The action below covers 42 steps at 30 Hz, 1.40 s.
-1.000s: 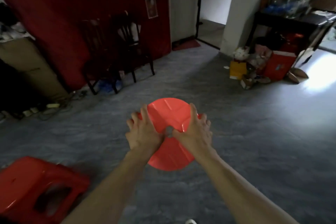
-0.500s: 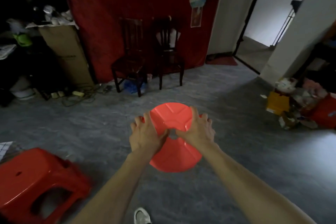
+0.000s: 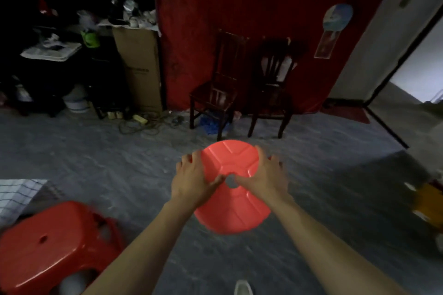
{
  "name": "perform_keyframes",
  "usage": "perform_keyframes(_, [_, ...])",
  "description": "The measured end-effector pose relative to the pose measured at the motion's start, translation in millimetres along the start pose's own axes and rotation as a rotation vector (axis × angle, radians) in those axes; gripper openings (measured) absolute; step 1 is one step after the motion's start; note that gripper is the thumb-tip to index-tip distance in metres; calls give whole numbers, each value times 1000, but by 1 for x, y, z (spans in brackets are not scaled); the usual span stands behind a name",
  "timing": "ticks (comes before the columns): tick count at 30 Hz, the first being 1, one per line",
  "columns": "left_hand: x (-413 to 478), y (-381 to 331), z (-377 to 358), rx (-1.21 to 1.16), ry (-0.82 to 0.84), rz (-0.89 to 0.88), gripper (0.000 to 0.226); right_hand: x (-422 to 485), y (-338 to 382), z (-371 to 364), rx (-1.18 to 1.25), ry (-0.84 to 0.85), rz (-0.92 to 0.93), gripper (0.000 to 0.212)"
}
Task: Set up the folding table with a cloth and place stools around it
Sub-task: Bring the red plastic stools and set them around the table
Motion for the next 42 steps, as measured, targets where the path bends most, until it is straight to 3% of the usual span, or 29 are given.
perform_keyframes(8, [133,72,-13,59,-49,161,83,143,67,-102,17,116,101,109])
perform_keyframes(16, [273,116,7,81,-128,357,78,297,173,-166,70,212,258,114])
perform_keyframes(24, [371,223,55,62,-263,526,79,376,321,-250,18,255,426,113])
perform_keyframes(32, [483,361,98,16,-294,673,71,431,503,-334,-85,259,588,109])
perform_keyframes(38, [548,445,166,-23,-423,728,90,465,637,-385,-68,272,680,110])
perform_keyframes(42, [580,507,197,16,-487,793,90,478,714,-434,-32,319,744,113])
Point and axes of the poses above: each hand's wrist, its own x-axis towards the middle knuckle, its own z-axis out of the back of the hand, y = z × x, the point moved 8 cm from there along x, towards the middle knuckle, and after that the axes turned 7 degrees about -y, right-handed, at the moved point
